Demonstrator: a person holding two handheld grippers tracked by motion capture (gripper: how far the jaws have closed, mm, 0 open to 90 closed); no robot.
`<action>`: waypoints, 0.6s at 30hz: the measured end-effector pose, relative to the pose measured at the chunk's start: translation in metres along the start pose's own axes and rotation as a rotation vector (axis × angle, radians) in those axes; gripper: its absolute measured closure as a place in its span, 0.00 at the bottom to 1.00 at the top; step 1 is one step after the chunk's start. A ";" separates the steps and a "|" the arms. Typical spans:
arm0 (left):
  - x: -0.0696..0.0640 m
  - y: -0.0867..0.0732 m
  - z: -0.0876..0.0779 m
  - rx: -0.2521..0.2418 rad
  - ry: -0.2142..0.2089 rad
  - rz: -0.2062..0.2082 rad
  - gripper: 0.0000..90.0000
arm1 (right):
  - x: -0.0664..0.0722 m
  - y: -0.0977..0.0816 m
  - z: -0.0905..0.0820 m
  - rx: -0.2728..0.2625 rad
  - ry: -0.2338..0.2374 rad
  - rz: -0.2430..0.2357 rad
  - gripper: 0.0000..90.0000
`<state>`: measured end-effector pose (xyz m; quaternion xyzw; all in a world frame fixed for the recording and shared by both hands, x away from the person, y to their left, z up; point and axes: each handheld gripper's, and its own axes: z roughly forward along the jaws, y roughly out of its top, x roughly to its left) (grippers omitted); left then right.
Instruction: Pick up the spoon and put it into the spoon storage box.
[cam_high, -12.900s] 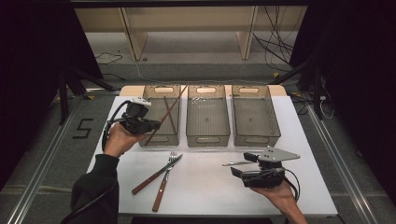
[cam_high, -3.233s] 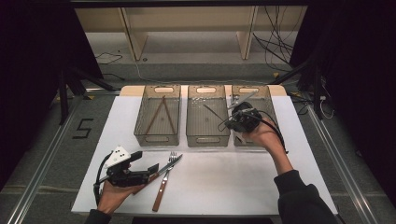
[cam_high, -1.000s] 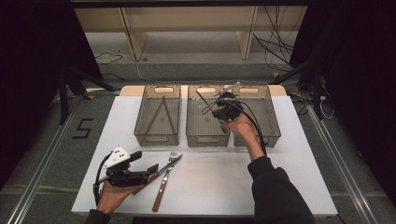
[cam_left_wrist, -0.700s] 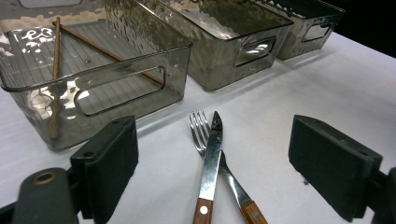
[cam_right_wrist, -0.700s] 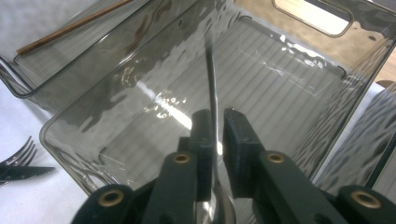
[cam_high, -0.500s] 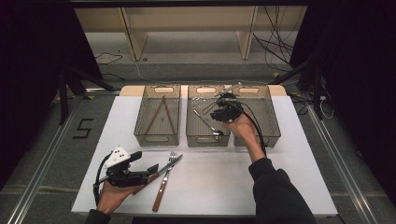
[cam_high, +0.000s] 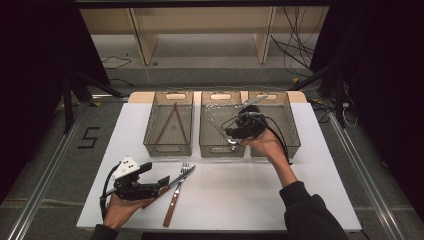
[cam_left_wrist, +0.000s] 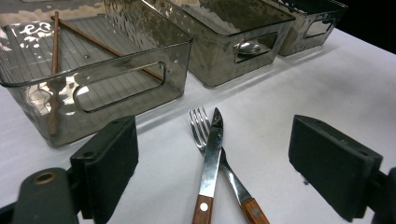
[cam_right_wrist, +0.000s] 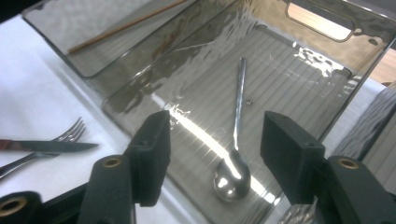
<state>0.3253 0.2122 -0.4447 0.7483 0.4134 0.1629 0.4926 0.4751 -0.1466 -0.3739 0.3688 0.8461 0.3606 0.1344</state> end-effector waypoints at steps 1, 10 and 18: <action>0.000 0.000 0.000 0.003 0.000 0.001 0.17 | 0.001 -0.002 -0.003 -0.006 0.000 -0.003 0.47; 0.000 0.003 0.002 0.049 0.002 -0.007 0.17 | 0.011 -0.017 -0.025 -0.046 0.009 -0.023 0.42; 0.003 0.006 0.001 0.102 0.015 -0.004 0.17 | 0.019 -0.037 -0.035 -0.059 0.030 -0.028 0.41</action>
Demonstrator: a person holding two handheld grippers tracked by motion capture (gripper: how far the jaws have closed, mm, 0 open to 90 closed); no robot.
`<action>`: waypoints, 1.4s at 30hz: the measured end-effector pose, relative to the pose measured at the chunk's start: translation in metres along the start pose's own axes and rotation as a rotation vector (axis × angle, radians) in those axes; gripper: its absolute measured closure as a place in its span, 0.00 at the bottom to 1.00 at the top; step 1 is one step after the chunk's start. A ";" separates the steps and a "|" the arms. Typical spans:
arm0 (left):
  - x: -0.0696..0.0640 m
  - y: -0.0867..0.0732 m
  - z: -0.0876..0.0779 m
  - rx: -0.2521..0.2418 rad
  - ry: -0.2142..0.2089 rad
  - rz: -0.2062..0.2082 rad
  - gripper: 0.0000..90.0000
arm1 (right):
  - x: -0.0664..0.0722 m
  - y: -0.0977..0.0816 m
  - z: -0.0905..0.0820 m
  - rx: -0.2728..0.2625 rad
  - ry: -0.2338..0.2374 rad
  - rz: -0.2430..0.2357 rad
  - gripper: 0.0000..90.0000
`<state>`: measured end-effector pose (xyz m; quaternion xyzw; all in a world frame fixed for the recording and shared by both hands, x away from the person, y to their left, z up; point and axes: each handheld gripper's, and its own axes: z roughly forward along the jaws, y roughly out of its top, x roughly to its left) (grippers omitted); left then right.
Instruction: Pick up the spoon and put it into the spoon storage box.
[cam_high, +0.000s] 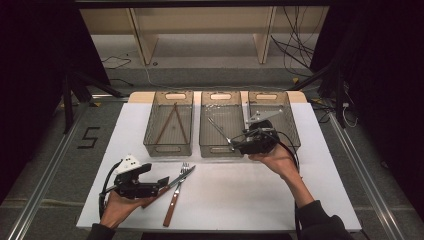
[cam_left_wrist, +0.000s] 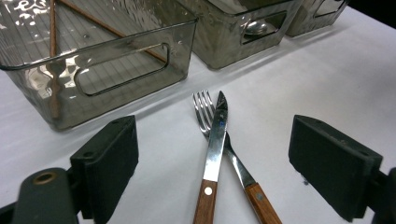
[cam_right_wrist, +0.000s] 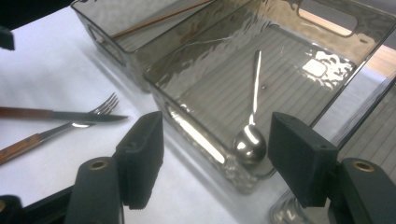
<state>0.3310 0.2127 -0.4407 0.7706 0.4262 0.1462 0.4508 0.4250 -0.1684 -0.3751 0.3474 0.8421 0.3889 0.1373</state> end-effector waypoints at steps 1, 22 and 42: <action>0.000 0.000 0.000 0.007 0.002 0.002 0.17 | 0.001 -0.002 -0.001 -0.008 0.003 0.000 0.41; -0.001 0.003 0.005 0.152 -0.004 0.036 0.17 | 0.009 -0.043 -0.025 -0.109 0.024 0.040 0.35; 0.001 0.006 0.012 0.239 0.008 0.042 0.17 | 0.009 -0.078 -0.038 -0.171 0.035 0.088 0.33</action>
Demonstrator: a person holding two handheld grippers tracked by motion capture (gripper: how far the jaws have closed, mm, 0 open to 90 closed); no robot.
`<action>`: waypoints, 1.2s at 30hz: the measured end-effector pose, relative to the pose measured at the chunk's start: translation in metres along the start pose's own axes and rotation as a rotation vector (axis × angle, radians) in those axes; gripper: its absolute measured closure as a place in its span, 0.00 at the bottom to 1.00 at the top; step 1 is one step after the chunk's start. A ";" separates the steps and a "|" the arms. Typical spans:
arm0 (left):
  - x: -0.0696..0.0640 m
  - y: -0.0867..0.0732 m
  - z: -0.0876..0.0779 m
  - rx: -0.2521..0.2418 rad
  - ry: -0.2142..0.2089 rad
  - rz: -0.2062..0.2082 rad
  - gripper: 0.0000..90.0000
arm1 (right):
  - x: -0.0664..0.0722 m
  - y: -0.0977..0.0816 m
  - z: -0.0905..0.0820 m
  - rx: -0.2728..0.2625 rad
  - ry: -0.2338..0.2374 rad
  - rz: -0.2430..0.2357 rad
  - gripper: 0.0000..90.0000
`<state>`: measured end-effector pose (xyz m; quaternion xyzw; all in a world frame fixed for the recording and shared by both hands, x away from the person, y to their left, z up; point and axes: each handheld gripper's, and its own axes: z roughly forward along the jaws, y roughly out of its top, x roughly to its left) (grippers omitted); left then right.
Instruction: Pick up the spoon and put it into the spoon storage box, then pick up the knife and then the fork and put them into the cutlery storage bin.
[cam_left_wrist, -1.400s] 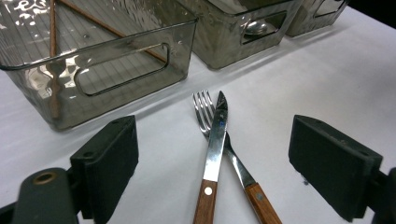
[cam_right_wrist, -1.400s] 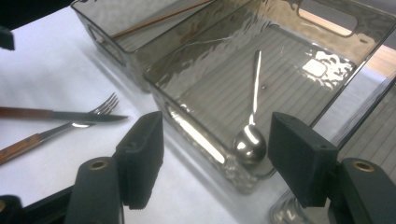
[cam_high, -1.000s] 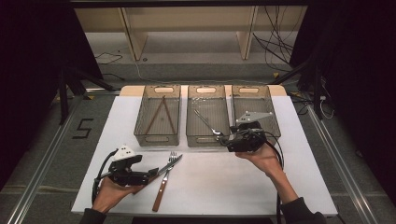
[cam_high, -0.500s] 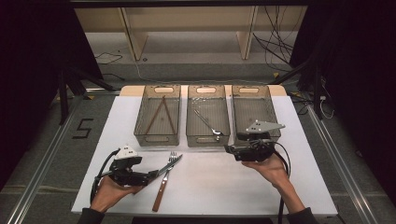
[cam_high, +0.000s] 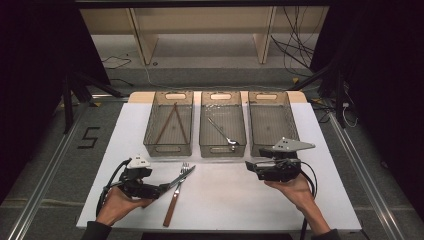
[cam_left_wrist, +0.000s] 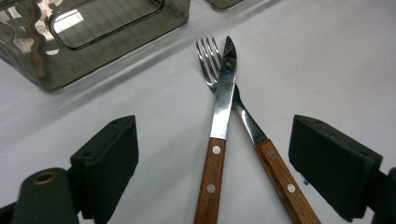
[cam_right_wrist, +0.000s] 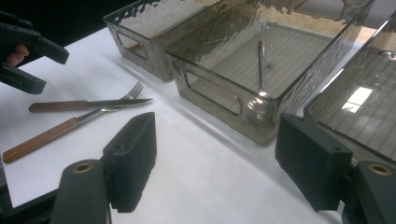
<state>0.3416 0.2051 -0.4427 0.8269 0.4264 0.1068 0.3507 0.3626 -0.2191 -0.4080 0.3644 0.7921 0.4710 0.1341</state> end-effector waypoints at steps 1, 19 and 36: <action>0.000 0.000 0.000 0.002 -0.002 0.000 0.17 | 0.000 -0.001 -0.001 0.000 0.001 0.004 0.33; 0.004 -0.002 0.001 0.061 0.003 0.001 0.17 | 0.003 -0.025 -0.014 -0.026 -0.005 0.049 0.27; 0.004 -0.002 0.010 0.218 0.015 0.039 0.21 | 0.005 -0.036 -0.019 -0.015 -0.012 0.059 0.26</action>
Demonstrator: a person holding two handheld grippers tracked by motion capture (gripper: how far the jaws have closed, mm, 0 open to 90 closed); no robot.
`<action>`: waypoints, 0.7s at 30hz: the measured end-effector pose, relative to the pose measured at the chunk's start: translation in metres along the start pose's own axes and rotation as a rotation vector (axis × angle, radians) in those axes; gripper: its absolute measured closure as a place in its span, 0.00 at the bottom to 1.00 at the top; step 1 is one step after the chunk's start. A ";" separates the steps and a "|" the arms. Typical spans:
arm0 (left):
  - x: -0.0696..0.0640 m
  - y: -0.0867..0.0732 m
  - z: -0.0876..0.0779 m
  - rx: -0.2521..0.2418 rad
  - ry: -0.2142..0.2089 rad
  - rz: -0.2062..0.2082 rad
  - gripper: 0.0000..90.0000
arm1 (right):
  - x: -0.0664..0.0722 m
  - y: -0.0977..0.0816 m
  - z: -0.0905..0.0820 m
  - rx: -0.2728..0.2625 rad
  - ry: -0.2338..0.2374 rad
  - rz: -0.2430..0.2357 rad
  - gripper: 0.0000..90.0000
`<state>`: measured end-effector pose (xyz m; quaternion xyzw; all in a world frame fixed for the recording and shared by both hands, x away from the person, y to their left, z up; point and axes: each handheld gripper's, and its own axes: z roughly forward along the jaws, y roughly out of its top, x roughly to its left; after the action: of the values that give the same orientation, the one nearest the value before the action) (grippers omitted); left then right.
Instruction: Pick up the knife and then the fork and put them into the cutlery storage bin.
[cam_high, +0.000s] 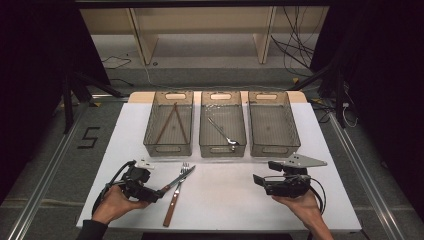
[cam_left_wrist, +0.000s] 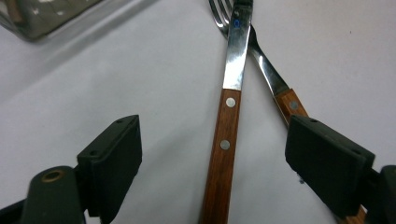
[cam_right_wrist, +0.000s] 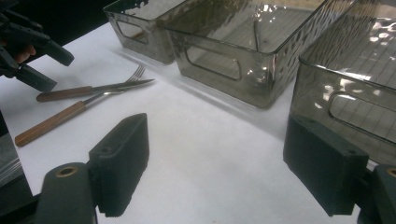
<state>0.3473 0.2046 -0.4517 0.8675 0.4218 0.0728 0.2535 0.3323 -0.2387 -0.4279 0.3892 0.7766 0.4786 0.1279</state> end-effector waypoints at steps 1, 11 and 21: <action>0.000 0.000 0.001 0.012 0.001 0.007 0.21 | 0.000 0.000 0.000 0.001 0.001 0.000 0.26; 0.000 0.003 0.003 0.099 0.011 0.036 0.33 | 0.001 -0.004 -0.001 0.009 0.005 0.002 0.26; -0.004 0.003 0.010 0.174 0.002 0.071 0.51 | 0.003 -0.005 0.000 0.016 0.008 -0.003 0.26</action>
<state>0.3500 0.1961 -0.4582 0.9006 0.3955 0.0456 0.1743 0.3280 -0.2375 -0.4311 0.3869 0.7815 0.4738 0.1225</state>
